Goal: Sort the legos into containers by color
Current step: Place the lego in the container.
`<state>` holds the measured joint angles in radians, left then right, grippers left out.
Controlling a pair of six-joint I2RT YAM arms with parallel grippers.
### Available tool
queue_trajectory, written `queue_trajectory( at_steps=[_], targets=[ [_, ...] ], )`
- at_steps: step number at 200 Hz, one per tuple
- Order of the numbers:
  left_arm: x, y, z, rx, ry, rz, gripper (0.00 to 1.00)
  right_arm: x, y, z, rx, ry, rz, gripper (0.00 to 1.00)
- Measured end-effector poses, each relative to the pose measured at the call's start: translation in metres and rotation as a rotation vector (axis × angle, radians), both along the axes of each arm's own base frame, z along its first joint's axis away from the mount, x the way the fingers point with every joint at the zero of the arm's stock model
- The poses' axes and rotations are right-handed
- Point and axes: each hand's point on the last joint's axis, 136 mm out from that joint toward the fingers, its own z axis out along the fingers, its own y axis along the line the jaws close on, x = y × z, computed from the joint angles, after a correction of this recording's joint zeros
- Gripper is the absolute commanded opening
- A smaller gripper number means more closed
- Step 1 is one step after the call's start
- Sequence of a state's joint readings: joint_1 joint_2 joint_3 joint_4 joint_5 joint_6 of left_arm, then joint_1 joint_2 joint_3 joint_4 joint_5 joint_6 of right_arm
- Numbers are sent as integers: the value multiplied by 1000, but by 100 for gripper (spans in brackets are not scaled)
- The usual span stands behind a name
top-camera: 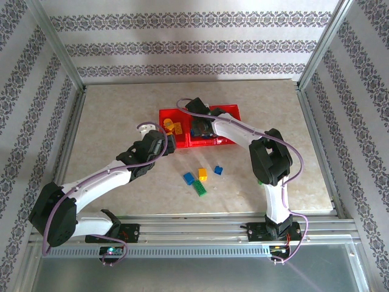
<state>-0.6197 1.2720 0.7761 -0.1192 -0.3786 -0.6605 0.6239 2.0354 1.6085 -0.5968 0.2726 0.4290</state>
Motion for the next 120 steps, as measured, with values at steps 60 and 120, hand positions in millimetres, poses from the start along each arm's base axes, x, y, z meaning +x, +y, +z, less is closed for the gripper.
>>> queue_trajectory(
  at_steps=[60,120],
  targets=[
    [0,0,2,-5,-6,0,100,-10,-6,48,54,-65,-5,78],
    [0,0,4,-8,-8,1,100,-58,-45,86,128,-113,-70,91]
  ],
)
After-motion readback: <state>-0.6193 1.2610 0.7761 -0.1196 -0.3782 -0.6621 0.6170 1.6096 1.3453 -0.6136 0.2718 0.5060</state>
